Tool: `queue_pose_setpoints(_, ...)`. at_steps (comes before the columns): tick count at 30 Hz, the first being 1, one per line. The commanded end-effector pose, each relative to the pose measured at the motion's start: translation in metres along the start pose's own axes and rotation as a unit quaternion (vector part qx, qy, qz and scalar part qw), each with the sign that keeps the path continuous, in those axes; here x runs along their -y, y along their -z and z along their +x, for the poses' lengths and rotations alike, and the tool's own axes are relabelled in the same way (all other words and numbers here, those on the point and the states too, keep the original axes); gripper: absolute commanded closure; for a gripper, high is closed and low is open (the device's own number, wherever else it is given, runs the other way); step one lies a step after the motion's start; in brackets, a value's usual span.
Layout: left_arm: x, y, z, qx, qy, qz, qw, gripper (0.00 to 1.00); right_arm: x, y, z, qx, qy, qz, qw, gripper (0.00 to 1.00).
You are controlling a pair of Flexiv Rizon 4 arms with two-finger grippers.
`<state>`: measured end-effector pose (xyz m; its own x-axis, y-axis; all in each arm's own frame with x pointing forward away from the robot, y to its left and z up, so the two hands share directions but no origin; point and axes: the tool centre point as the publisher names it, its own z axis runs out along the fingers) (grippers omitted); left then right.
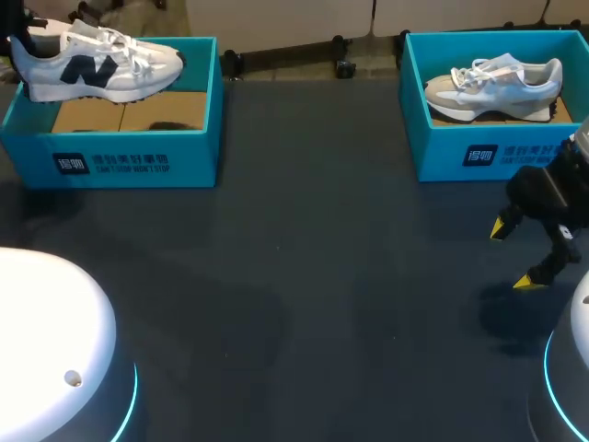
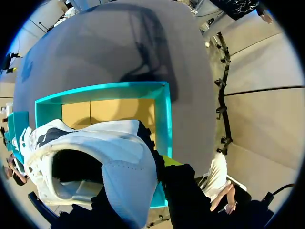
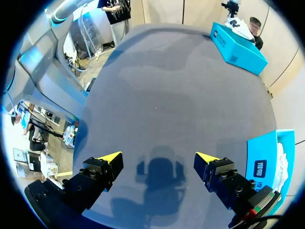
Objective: Take the shoe out of the shoebox, open the shoe tongue, remove and reinsert the insole, then place the shoe into the shoebox
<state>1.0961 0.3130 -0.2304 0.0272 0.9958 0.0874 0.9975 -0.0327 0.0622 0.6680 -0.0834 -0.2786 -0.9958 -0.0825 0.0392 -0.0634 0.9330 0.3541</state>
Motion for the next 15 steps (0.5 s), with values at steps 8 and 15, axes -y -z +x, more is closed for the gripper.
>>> queue_pose_setpoints(8, -0.003, -0.005, -0.002, 0.0, 0.005, 0.009, 1.0, 1.0, 0.0, -0.001, 0.0, 0.0, 0.0, 0.001, 1.0, 0.0)
queue_pose_setpoints(15, -0.008, -0.031, -0.009, -0.004, 0.028, 0.025, 0.999, 1.0, 0.0, -0.001, 0.0, 0.0, 0.0, 0.001, 1.0, 0.0)
